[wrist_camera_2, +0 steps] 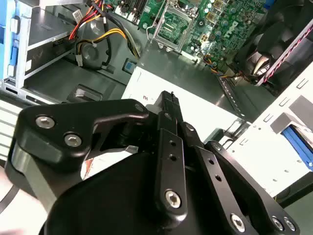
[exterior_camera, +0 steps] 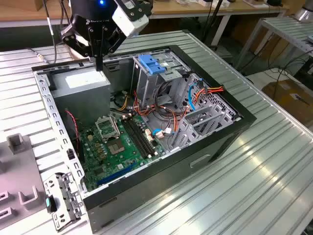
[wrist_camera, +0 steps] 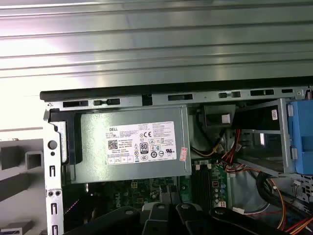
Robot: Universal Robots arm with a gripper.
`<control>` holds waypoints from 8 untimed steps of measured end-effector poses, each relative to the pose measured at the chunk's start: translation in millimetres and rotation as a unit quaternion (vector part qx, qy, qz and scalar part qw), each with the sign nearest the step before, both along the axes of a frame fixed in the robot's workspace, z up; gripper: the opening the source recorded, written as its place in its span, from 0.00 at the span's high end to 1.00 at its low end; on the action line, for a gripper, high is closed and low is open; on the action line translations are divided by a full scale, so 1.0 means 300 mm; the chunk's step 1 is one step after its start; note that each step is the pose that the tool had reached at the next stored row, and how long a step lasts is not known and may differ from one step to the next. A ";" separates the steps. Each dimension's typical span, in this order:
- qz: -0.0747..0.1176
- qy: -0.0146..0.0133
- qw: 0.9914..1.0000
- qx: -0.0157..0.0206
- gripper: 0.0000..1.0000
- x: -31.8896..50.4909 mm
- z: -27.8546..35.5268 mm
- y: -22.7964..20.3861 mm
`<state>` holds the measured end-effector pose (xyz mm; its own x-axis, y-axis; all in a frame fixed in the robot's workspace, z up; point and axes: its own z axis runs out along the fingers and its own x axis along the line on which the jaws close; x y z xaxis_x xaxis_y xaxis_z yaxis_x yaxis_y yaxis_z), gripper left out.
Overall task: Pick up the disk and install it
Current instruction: 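Reach for the disk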
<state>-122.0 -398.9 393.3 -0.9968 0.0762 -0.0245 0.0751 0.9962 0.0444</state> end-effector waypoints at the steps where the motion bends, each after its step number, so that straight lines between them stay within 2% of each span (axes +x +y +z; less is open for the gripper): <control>1: 0.000 0.000 1.000 0.000 0.89 0.000 0.000 0.000; 8: 0.000 0.000 1.000 0.000 0.89 -0.011 -0.001 0.000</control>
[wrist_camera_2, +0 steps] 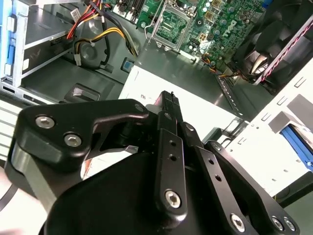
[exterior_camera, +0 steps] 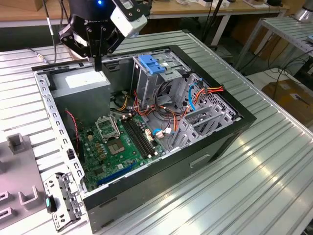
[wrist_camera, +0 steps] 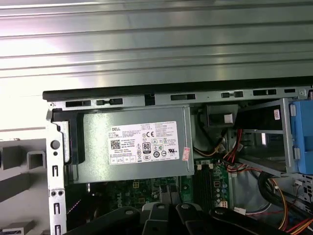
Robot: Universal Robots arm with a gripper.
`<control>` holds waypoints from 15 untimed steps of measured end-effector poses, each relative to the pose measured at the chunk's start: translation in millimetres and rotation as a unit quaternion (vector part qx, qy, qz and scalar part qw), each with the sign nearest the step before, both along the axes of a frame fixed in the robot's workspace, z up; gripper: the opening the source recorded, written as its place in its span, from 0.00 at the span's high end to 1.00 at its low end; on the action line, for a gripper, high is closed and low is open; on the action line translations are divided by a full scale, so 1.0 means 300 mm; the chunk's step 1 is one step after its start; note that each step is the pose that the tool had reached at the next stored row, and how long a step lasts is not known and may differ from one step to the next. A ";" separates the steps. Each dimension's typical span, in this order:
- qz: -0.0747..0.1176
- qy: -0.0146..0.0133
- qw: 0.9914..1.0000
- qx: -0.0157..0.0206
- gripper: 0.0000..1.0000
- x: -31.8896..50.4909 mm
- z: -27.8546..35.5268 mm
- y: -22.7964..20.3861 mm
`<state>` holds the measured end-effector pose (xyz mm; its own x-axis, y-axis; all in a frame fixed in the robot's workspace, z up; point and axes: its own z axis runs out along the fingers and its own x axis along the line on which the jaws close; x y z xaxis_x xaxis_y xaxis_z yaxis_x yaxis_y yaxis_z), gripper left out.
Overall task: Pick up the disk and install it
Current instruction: 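Reach for the disk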
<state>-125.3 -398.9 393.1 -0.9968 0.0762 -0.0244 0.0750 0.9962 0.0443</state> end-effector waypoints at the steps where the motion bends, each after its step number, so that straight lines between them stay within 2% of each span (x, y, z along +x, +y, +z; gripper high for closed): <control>1: 0.000 0.000 1.000 0.000 0.89 -0.001 0.000 0.000; 15: 0.000 0.000 1.000 0.000 0.89 -0.025 -0.003 0.000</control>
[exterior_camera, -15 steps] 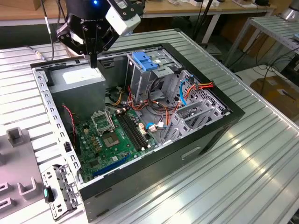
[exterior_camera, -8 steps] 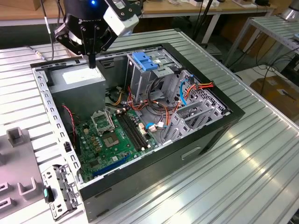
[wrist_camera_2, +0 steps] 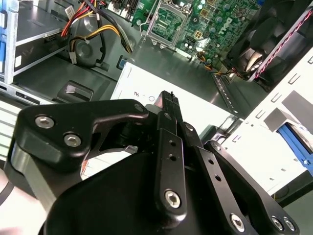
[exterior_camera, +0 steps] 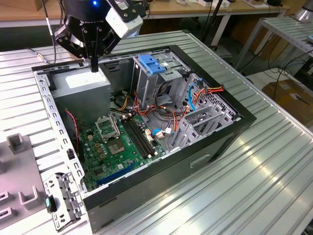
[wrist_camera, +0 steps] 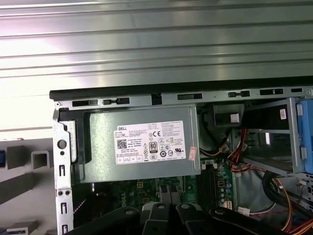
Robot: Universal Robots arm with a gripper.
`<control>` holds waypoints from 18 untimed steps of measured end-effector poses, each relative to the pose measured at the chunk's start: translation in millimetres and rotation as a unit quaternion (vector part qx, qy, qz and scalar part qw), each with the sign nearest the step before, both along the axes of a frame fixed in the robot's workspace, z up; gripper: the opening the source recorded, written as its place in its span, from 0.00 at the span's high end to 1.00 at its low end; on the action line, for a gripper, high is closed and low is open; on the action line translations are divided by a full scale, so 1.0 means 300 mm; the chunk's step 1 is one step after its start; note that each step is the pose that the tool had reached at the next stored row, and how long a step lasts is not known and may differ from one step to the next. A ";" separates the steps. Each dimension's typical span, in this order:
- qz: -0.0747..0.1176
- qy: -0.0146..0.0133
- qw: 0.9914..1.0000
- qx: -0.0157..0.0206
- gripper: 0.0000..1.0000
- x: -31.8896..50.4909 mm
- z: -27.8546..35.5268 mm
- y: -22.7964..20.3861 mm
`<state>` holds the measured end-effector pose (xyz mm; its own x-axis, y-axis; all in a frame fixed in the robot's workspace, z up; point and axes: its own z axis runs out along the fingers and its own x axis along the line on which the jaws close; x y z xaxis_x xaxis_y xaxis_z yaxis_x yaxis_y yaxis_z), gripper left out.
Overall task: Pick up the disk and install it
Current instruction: 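Reach for the disk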
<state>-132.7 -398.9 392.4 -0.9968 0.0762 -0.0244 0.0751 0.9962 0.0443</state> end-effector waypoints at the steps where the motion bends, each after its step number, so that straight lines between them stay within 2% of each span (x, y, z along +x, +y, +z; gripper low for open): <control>1: 0.000 0.000 1.000 0.000 0.89 -0.002 0.000 0.000; 18: 0.000 0.001 1.000 0.000 0.89 -0.026 -0.005 0.000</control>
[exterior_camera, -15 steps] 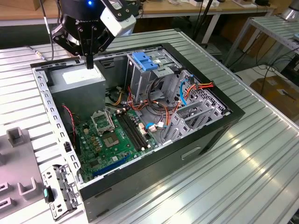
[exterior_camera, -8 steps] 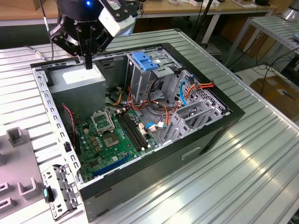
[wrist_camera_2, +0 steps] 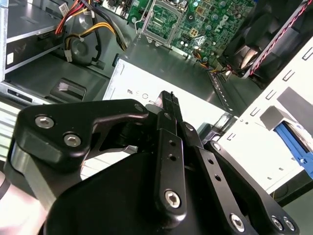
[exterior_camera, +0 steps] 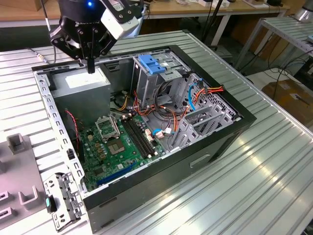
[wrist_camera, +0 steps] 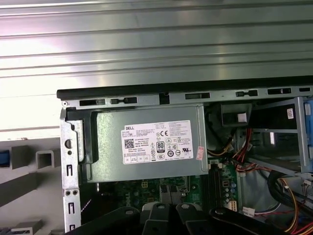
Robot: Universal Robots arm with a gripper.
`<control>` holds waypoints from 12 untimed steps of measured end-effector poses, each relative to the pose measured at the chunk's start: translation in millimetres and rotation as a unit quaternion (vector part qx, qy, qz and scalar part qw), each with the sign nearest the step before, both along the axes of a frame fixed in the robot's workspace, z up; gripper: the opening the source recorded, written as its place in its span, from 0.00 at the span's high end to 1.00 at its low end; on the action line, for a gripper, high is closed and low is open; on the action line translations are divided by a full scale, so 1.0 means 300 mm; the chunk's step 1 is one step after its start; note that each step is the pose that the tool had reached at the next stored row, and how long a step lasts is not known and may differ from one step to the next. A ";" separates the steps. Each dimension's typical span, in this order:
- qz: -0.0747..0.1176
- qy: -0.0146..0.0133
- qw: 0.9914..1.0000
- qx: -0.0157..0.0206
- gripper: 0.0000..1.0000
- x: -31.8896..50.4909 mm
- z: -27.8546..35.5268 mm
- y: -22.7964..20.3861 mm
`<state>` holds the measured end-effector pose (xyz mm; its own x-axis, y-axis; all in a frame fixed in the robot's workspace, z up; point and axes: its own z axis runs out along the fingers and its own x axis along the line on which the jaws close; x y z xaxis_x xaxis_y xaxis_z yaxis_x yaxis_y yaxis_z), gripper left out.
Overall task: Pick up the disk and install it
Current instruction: 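Reach for the disk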
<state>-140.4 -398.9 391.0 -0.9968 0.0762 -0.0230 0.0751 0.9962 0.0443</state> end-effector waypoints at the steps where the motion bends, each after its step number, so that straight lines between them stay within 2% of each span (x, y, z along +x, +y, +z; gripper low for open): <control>1: 0.000 0.000 1.000 0.000 0.89 -0.002 0.000 0.000; 12: 0.000 0.001 1.000 0.000 0.89 -0.021 -0.003 0.000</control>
<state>-146.8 -398.9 390.0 -0.9969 0.0762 -0.0211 0.0752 0.9962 0.0441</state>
